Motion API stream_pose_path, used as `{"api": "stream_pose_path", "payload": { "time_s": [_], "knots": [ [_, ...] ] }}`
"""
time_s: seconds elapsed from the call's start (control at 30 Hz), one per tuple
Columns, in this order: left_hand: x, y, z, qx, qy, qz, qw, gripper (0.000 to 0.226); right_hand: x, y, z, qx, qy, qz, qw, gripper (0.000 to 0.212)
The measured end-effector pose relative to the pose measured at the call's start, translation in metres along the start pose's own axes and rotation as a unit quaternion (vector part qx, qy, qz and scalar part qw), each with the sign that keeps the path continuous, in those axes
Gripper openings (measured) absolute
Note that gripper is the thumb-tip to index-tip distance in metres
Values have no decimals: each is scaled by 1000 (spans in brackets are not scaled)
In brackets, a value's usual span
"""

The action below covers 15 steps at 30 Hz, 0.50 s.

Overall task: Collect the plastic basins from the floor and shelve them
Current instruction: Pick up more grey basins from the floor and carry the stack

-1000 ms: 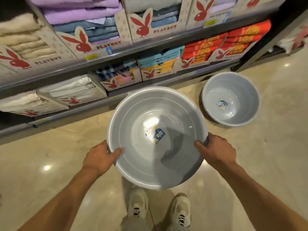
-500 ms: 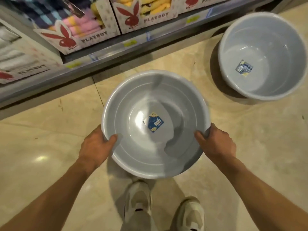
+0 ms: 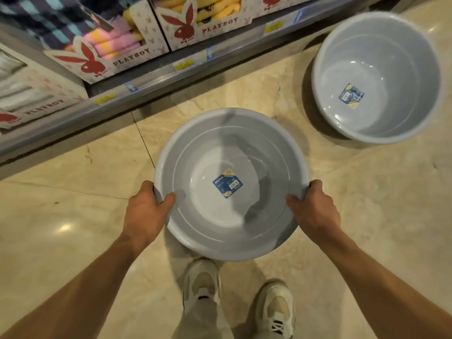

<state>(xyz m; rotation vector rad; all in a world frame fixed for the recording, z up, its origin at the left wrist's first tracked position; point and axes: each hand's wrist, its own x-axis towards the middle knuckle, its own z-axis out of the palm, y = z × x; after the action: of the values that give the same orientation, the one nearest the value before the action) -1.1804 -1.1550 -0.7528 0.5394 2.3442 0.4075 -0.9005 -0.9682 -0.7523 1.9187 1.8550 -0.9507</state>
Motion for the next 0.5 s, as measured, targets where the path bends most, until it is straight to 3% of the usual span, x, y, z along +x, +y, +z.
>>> {"api": "stream_pose_path", "payload": {
  "time_s": [0.2, 0.5],
  "knots": [
    [-33, 81, -49, -9, -8, 42, 999, 33, -44, -1, -95, 30, 64, -7, 997, 33],
    [-67, 262, -120, 64, -54, 153, 985, 34, -103, 18, -264, 69, 141, 37, 987, 34]
  ]
}}
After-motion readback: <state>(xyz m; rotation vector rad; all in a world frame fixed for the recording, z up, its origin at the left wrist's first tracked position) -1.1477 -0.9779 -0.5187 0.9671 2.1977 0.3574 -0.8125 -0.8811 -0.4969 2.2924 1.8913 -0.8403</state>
